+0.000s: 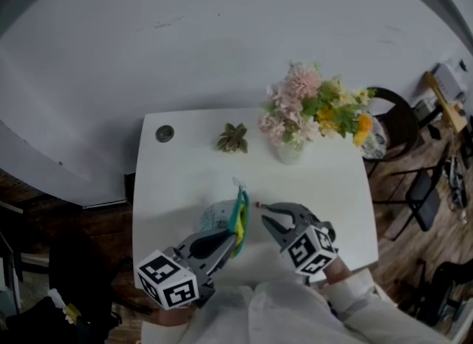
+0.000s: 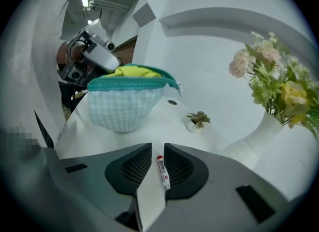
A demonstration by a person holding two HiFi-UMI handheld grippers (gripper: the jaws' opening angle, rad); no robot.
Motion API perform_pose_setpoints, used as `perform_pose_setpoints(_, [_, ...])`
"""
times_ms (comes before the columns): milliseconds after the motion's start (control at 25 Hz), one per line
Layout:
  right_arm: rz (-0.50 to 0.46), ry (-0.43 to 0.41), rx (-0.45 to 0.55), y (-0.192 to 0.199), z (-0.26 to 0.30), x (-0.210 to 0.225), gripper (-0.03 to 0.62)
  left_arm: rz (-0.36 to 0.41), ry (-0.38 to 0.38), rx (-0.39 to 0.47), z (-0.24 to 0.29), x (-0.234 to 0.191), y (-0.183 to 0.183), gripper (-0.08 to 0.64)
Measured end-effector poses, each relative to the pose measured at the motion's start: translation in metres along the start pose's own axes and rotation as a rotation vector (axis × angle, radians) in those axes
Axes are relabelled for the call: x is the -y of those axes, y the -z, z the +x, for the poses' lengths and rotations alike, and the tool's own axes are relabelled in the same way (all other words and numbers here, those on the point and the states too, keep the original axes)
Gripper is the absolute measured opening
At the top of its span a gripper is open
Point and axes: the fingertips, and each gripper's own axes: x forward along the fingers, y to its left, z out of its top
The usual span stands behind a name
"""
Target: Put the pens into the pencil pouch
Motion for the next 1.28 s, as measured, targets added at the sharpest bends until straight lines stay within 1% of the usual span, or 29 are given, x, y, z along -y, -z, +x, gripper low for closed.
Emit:
perform_pose_setpoints(200, [-0.096,-0.025,-0.135,0.026,0.023,0.001,0.06,-0.009,-0.011,0.003,-0.001,-0.003,-0.002,0.032])
perform_pose_setpoints(320, [-0.107,-0.047,-0.179,0.034,0.035,0.002,0.06,-0.013,-0.006,0.005,0.0,-0.004,-0.001,0.031])
perform_pose_setpoints(400, [-0.116,-0.069,-0.211,0.039,0.041,0.002,0.06,-0.027,-0.005,0.009,0.001,-0.005,-0.001,0.031])
perform_pose_setpoints(480, [-0.136,-0.073,-0.238,0.042,0.046,0.004,0.06,-0.039,-0.01,0.011,0.002,-0.005,-0.002,0.032])
perform_pose_setpoints(600, [-0.142,-0.073,-0.259,0.046,0.051,0.009,0.06,-0.046,-0.002,0.013,0.003,-0.006,0.0,0.032])
perform_pose_setpoints(800, [-0.147,-0.116,-0.315,0.059,0.054,0.007,0.06,-0.056,-0.004,0.018,0.002,-0.007,0.001,0.032])
perform_pose_setpoints(880, [-0.154,-0.121,-0.324,0.062,0.054,0.007,0.06,-0.058,-0.01,0.016,0.001,-0.007,0.001,0.032])
perform_pose_setpoints(1080, [-0.195,-0.105,-0.328,0.061,0.054,0.007,0.06,-0.053,-0.013,0.015,0.0,-0.008,0.002,0.032])
perform_pose_setpoints(1280, [-0.184,-0.084,-0.313,0.06,0.053,0.005,0.06,-0.048,-0.021,0.016,-0.001,-0.009,0.002,0.031])
